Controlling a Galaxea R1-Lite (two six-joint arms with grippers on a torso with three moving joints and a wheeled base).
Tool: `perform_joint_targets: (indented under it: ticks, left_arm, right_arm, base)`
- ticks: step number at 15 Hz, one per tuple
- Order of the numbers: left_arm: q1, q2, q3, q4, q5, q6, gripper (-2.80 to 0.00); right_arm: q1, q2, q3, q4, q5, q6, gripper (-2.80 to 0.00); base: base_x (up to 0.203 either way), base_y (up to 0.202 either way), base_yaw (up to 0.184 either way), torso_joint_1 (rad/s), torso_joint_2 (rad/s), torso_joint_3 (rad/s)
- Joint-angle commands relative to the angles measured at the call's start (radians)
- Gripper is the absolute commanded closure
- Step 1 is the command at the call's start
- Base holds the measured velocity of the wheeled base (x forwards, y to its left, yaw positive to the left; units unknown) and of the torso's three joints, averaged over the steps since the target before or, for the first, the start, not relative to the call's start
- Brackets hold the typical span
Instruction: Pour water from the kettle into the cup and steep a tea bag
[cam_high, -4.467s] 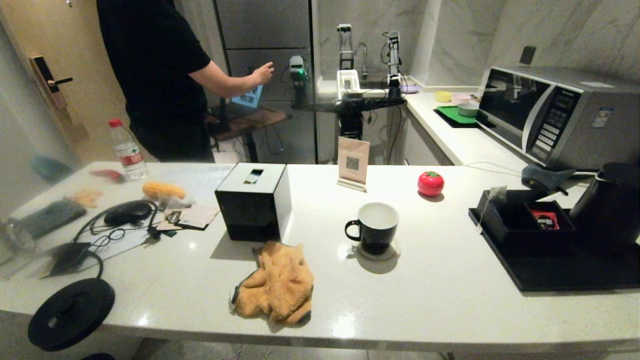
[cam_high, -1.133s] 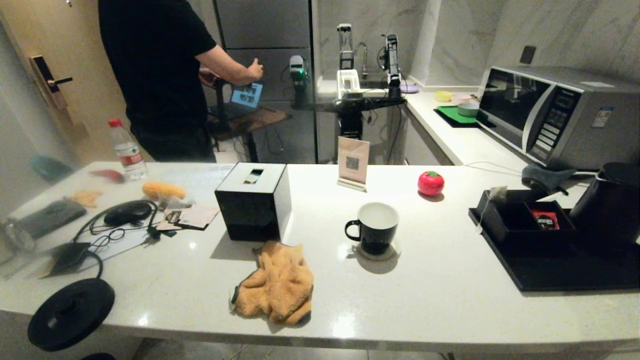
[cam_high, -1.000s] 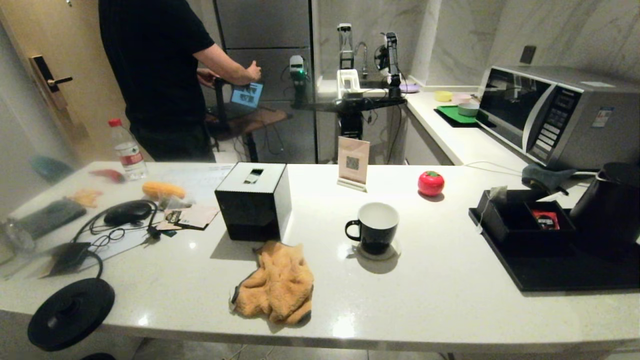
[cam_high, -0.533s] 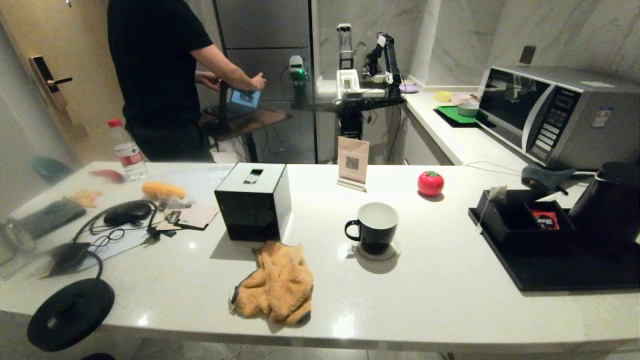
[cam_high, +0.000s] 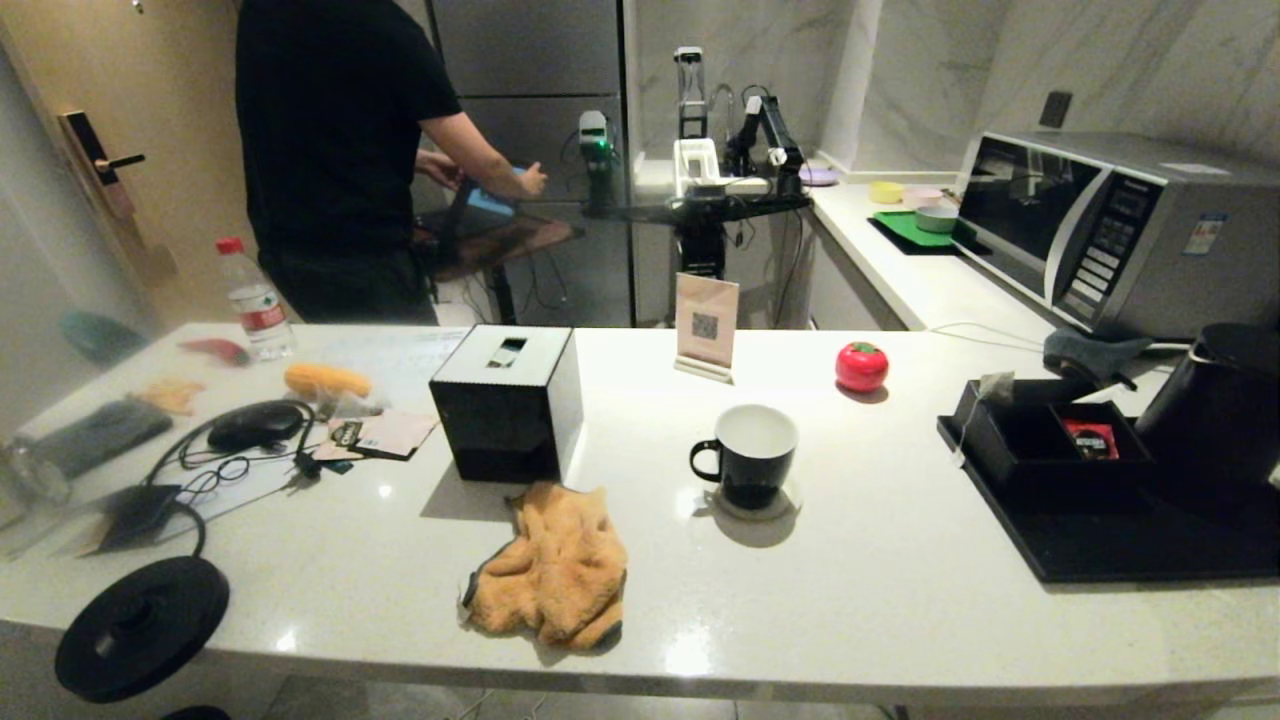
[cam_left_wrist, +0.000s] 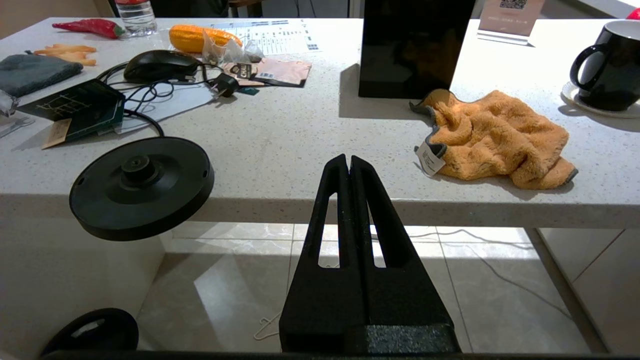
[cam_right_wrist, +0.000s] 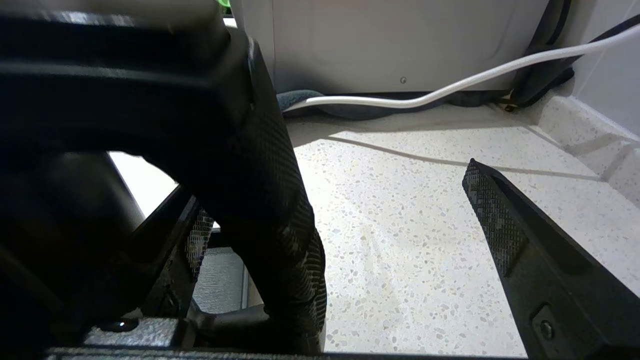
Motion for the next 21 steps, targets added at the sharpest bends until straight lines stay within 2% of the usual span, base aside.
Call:
perform_joint_targets:
  ticks: [1, 6, 10, 21]
  left_arm:
    - [0.0, 0.001, 0.0, 0.0, 0.0, 0.0, 0.0]
    - [0.0, 0.001, 0.0, 0.0, 0.0, 0.0, 0.0]
    - [0.0, 0.001, 0.0, 0.0, 0.0, 0.0, 0.0]
    - [0.0, 0.001, 0.0, 0.0, 0.0, 0.0, 0.0]
  right_arm:
    - [0.0, 0.011, -0.002, -0.009, -0.008, 0.0, -2.8]
    - [0.001, 0.013, -0.015, -0.009, -0.029, 0.003, -2.8]
    - [0.017, 0.015, -0.038, -0.012, -0.029, 0.035, -2.8]
    - [0.026, 0.021, -0.053, -0.012, -0.029, 0.037, -2.8]
  base:
    - [0.0, 0.0, 0.0, 0.0, 0.0, 0.0]
    - [0.0, 0.0, 0.0, 0.0, 0.0, 0.0]
    - [0.0, 0.0, 0.0, 0.0, 0.0, 0.0]
    - [0.0, 0.0, 0.0, 0.0, 0.0, 0.0]
